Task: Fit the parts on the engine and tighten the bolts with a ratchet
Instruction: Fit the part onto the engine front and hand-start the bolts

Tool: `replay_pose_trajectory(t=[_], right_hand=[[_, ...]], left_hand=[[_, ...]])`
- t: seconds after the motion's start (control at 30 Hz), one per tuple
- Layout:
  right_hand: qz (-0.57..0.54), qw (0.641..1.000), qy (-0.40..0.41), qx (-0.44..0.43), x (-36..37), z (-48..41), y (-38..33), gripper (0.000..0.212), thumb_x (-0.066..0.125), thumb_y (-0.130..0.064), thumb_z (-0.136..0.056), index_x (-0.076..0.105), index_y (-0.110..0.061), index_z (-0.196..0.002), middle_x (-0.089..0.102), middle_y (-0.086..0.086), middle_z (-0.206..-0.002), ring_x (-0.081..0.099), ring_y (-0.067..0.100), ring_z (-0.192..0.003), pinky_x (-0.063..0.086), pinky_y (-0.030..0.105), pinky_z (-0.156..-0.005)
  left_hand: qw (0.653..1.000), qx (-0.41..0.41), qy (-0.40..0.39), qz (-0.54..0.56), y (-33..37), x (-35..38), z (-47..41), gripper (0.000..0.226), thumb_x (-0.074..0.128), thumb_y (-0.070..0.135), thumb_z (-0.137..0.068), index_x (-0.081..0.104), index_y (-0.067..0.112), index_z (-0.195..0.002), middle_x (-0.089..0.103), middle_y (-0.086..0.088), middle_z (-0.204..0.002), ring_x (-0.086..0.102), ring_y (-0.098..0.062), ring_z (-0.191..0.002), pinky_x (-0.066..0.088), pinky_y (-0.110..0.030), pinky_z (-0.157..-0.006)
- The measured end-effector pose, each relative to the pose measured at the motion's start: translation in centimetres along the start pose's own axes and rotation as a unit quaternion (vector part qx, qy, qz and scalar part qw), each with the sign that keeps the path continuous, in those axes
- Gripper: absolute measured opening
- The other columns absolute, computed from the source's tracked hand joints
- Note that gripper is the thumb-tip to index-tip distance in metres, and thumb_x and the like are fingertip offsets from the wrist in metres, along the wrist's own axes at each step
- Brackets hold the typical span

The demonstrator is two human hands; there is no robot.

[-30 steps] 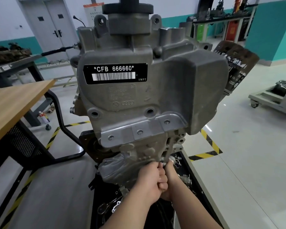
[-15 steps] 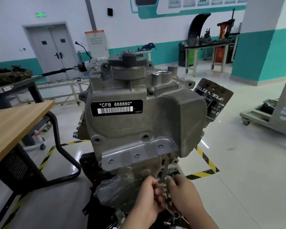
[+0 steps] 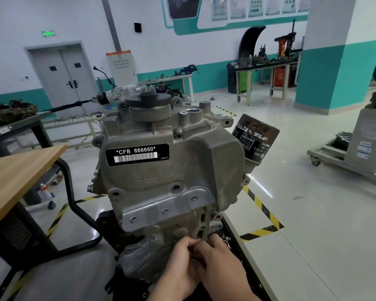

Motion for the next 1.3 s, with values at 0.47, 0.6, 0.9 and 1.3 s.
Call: replay_pose_trajectory(t=[0.47,0.6,0.9,1.3], right_hand=[[-0.56,0.737,0.199,0.322,3.0,0.4,7.1,0.018,0.051,-0.006,-0.089,0.061,-0.005,-0.073,0.067,0.005,-0.061,0.063,0.021,-0.055,0.048,0.026,-0.049],[-0.591,0.711,0.093,0.371,7.3,1.1,8.5,0.027,0.045,0.006,-0.089,0.051,-0.008,-0.066,0.047,0.006,-0.051,0.04,0.014,-0.039,0.031,0.02,-0.038],[-0.486,0.798,0.065,0.351,8.9,-2.2,7.8,0.011,0.055,-0.006,-0.085,0.06,-0.013,-0.078,0.067,0.01,-0.073,0.06,0.025,-0.067,0.054,0.041,-0.07],[-0.415,0.842,0.059,0.339,9.4,-3.7,7.8,0.024,0.06,-0.006,-0.077,0.053,-0.017,-0.058,0.059,-0.003,-0.057,0.054,0.016,-0.057,0.041,0.025,-0.059]], left_hand=[[0.999,-0.021,0.036,-0.023,-0.7,-0.8,-1.3,0.024,0.04,0.024,-0.088,0.039,0.02,-0.065,0.031,0.006,-0.046,0.03,-0.011,-0.034,0.028,-0.018,-0.039],[0.999,-0.021,0.037,-0.029,-0.7,-0.9,-1.5,0.025,0.039,0.023,-0.089,0.037,0.022,-0.064,0.027,0.007,-0.041,0.025,-0.01,-0.03,0.024,-0.016,-0.036],[0.999,-0.006,0.033,-0.026,-0.7,-1.0,-1.8,0.022,0.041,0.023,-0.087,0.039,0.02,-0.065,0.027,0.008,-0.043,0.025,-0.01,-0.031,0.024,-0.018,-0.036],[0.999,-0.005,0.026,-0.034,-0.6,-1.3,-2.2,0.019,0.044,0.025,-0.084,0.041,0.02,-0.065,0.027,0.008,-0.046,0.025,-0.011,-0.034,0.027,-0.019,-0.037]])
Point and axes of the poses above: each hand's wrist, its own z-axis away from the middle knuckle, its own x-axis out of the palm, y = z × x, the point moved 3 cm from there along -z, towards the middle knuckle
